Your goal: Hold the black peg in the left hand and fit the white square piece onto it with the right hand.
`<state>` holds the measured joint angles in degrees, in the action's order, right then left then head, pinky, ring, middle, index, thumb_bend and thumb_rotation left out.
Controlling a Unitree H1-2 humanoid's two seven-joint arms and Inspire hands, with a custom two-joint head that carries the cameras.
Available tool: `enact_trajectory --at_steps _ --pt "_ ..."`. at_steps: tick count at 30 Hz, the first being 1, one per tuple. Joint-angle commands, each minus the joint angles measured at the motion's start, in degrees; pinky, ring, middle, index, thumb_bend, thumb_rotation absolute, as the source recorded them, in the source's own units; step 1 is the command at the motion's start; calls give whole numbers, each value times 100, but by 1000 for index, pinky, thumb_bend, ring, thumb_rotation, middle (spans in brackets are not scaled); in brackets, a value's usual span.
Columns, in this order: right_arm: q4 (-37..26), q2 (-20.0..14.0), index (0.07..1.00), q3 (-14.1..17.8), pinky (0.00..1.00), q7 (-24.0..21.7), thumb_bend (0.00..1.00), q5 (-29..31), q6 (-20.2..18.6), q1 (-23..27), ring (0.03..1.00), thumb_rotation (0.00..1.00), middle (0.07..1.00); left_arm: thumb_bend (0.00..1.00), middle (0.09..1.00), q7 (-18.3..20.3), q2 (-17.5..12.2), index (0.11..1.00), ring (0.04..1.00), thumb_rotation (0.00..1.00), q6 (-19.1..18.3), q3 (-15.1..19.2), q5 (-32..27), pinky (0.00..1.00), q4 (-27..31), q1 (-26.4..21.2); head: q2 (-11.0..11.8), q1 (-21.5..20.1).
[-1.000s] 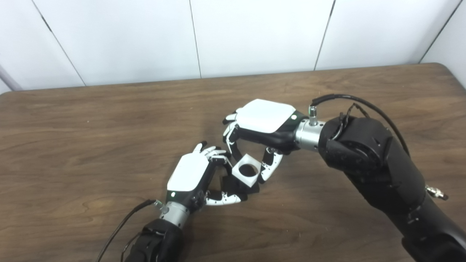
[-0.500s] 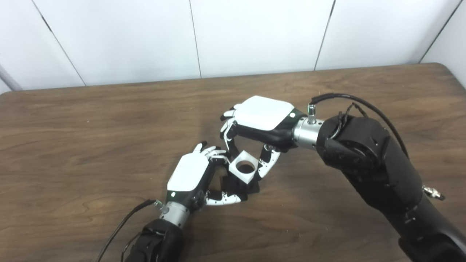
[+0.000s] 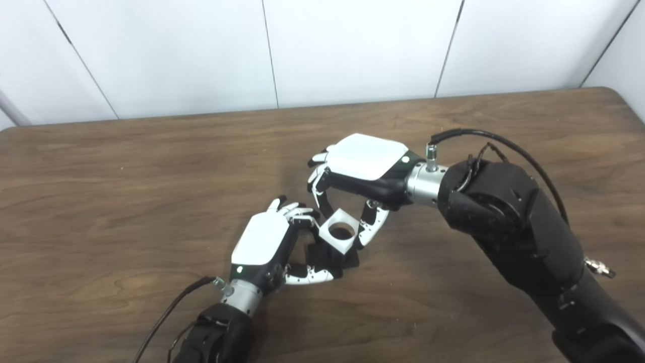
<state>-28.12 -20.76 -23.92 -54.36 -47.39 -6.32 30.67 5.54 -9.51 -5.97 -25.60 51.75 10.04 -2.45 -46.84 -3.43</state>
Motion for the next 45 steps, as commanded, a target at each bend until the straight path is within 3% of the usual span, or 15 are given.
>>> enact_trajectory --at_steps 1,15,45 --pt "-61 -4 483 58 942 135 524 -1 66 141 927 133 784 523 780 226 -32 486 867 55 -56 -124 75 1000 -142 75 -3 -8" --pt "-15 108 484 -42 937 242 524 -155 139 -25 928 135 796 523 782 232 -41 487 869 55 -37 -98 1 1000 -132 81 -37 -11" --pt "266 59 484 157 923 559 524 -140 321 -64 933 134 797 523 776 184 -61 485 863 55 13 -110 42 1000 -138 80 -46 -32"
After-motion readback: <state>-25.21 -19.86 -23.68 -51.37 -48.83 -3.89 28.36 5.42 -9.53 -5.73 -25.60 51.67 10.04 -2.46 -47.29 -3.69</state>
